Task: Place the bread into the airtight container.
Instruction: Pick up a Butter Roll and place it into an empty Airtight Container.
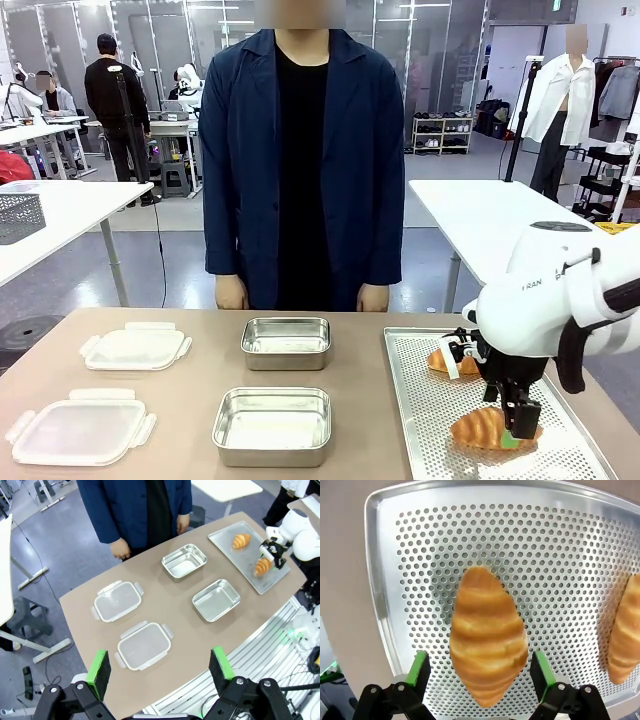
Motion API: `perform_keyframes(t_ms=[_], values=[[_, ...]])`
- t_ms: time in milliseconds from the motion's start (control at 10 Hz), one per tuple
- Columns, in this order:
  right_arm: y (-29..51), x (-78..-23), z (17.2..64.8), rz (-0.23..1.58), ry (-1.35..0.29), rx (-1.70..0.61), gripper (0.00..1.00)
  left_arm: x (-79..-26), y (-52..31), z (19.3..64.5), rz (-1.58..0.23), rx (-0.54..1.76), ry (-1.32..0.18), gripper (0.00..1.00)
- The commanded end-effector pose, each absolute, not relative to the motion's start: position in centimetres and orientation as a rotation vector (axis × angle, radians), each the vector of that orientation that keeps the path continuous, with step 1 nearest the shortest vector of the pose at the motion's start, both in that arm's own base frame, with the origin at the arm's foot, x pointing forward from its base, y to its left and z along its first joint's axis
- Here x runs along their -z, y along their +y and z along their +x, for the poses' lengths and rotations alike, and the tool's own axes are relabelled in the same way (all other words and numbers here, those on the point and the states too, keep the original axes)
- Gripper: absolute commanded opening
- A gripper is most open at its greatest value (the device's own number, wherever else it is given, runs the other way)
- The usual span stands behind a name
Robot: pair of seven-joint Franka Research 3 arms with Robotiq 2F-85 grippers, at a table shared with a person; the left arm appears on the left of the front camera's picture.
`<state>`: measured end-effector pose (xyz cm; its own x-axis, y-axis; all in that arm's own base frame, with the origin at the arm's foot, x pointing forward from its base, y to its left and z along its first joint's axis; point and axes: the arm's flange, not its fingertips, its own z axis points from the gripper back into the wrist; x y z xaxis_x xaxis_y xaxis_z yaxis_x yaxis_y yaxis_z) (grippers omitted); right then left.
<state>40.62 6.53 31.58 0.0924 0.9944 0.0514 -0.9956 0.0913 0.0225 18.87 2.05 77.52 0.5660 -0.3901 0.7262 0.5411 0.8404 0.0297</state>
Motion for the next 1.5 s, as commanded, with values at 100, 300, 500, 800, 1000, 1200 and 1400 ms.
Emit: perform_keyframes(t_ms=[100, 300, 500, 800, 1000, 1200, 1400], values=[[6.1, -30.1, 42.3, 0.055, -0.061, -1.486, 1.0, -77.6, 2.0, 19.0, -0.205, 0.553, -0.803, 1.0], [6.3, -29.3, 42.5, 0.062, -0.052, -1.49, 1.0, -77.6, 2.0, 19.0, -0.205, 0.553, -0.803, 1.0], [6.2, -29.3, 42.3, 0.06, -0.059, -1.485, 1.0, -77.6, 2.0, 19.0, -0.205, 0.553, -0.803, 1.0], [6.1, -29.3, 42.2, 0.062, -0.037, -1.478, 0.34, -77.6, 2.0, 19.0, -0.205, 0.553, -0.803, 1.0], [6.4, -29.4, 42.1, 0.082, -0.021, -1.482, 0.31, -77.6, 2.0, 19.0, -0.205, 0.553, -0.803, 1.0], [6.6, -31.8, 41.8, 0.034, -0.031, -1.481, 0.31, -77.6, 2.0, 19.0, -0.205, 0.553, -0.803, 1.0], [8.1, -34.9, 41.7, 0.014, -0.035, -1.475, 0.31, -77.6, 2.0, 19.0, -0.205, 0.553, -0.803, 1.0]])
